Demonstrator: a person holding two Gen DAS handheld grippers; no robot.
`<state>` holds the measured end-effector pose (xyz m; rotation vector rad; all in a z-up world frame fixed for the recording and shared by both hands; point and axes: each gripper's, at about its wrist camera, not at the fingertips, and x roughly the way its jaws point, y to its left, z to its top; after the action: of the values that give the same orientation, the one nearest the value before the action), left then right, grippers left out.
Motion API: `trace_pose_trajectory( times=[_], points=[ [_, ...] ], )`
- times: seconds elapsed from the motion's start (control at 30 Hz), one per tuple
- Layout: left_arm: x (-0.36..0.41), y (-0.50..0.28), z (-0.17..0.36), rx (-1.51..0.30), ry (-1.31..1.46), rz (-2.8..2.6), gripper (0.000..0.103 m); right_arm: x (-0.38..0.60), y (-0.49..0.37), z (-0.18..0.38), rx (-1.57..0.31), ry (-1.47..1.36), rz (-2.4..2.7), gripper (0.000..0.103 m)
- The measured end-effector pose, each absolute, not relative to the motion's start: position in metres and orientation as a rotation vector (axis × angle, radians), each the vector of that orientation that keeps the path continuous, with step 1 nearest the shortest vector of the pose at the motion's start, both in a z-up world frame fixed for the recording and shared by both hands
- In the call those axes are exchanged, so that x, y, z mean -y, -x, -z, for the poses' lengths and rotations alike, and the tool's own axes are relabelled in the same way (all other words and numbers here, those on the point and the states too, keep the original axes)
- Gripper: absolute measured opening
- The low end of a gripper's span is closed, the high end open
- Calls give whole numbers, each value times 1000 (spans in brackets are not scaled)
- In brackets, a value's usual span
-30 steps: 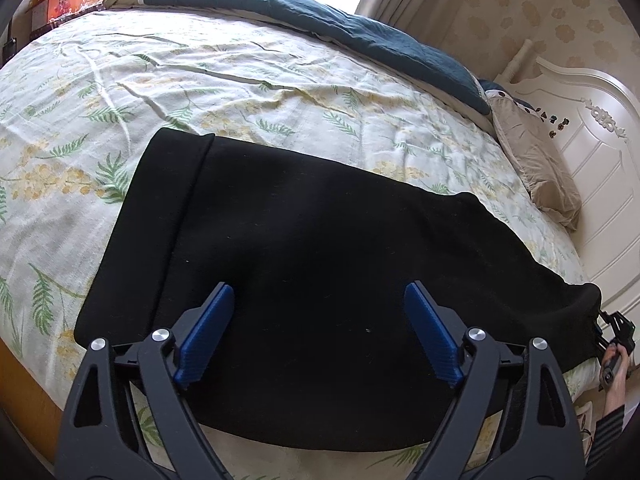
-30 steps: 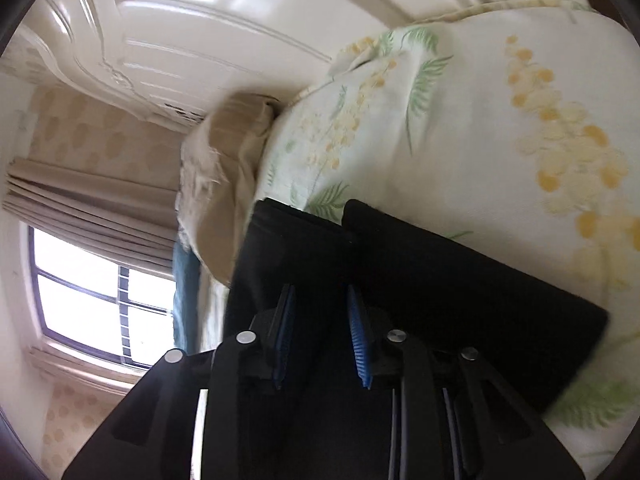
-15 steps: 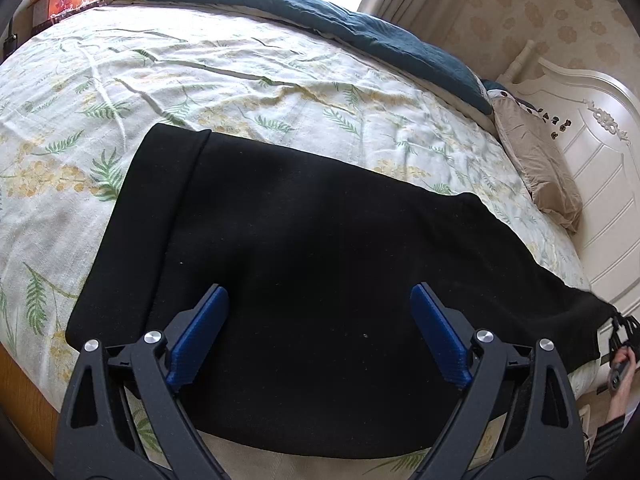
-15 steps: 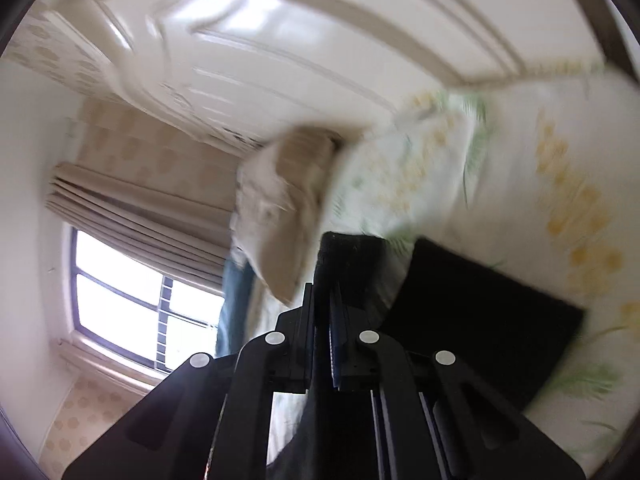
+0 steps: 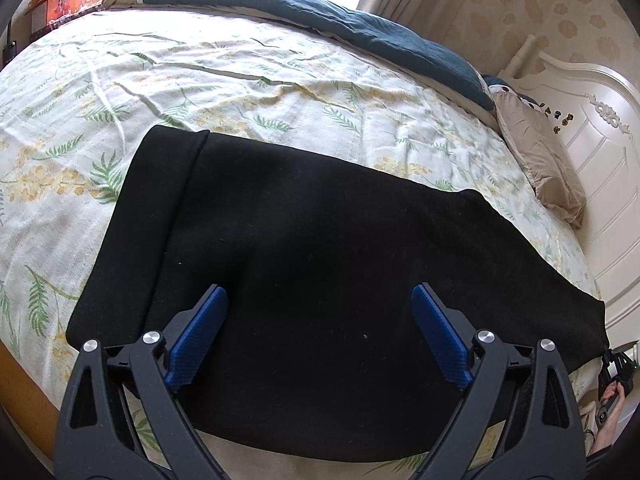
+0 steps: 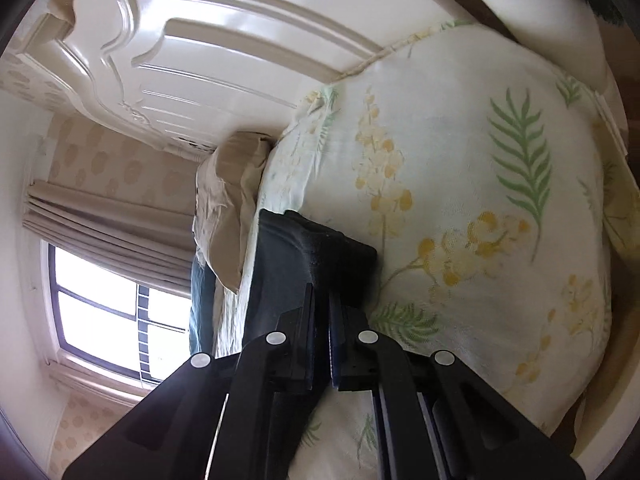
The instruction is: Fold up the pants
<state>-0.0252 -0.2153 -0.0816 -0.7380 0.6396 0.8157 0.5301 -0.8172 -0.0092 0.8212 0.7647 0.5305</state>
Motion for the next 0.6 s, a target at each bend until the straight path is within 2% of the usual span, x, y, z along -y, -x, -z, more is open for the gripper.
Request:
trace_pose_trajectory(
  times=[0.2, 0.33, 0.37, 0.4, 0.47, 0.6],
  points=[
    [215, 24, 82, -642, 732, -819, 94, 814, -539, 11, -807, -733, -523, 5],
    [222, 21, 76, -668, 661, -816, 94, 815, -529, -18, -781, -597, -474, 12],
    [224, 21, 74, -668, 642, -817, 94, 814, -530, -30, -759, -543, -469, 20],
    [226, 21, 73, -669, 619, -820, 94, 811, -535, -42, -746, -491, -479, 38],
    [226, 21, 73, -677, 601, -831, 94, 804, -548, -53, -756, -433, -516, 57],
    [221, 26, 74, -672, 633, -827, 94, 776, -595, -62, -854, -295, -646, 57]
  ],
)
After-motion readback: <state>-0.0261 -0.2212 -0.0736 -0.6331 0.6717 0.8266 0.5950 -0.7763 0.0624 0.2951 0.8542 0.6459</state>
